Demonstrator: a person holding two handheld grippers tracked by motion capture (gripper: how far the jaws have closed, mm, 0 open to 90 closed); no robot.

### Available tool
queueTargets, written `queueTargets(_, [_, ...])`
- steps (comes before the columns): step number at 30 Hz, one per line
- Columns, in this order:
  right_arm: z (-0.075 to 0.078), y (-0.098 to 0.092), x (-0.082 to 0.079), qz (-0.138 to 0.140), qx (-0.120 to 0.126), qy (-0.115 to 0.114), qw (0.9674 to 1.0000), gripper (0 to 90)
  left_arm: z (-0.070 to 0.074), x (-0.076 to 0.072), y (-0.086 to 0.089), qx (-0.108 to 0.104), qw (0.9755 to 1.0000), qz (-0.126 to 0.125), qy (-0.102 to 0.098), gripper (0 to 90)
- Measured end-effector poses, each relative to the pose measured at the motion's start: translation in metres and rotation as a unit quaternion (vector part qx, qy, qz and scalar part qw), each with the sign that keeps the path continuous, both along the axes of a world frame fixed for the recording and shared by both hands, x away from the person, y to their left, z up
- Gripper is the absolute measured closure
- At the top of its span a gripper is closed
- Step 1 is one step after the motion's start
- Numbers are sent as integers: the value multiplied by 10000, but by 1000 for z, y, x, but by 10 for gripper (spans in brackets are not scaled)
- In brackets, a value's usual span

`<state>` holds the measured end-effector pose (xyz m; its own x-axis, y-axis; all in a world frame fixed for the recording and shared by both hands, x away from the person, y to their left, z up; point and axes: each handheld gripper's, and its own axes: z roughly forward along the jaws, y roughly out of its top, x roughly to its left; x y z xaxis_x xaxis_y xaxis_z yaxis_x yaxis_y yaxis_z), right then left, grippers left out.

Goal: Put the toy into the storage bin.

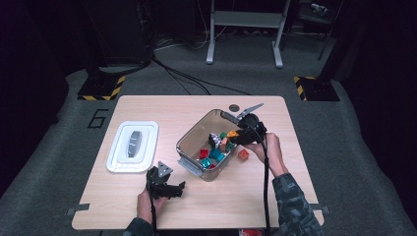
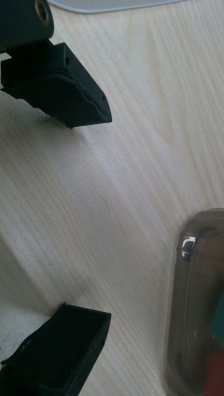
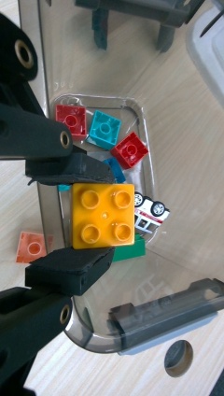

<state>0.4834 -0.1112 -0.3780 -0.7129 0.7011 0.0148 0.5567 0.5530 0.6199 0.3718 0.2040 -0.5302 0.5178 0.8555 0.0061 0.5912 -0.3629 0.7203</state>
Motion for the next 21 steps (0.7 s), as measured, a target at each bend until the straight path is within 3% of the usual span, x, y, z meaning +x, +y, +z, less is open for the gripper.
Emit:
queueTargets(6, [-2,-1,-2,-6,2,29,10000,563,0,0,0,-5,10000,6,1,54])
queueTargets(8, [0,-2,-4,-43,30,-5,10000,456,0,0,0,-9,10000,14,2,54])
queueTargets(15, [8,-12,-13,-182,277,-176,9993,243,0,0,0,-7,10000,7,2,54])
queueTargets(21, [11,-30,-21,-316,540,-335,9975,140,0,0,0,-6,10000,6,3,54])
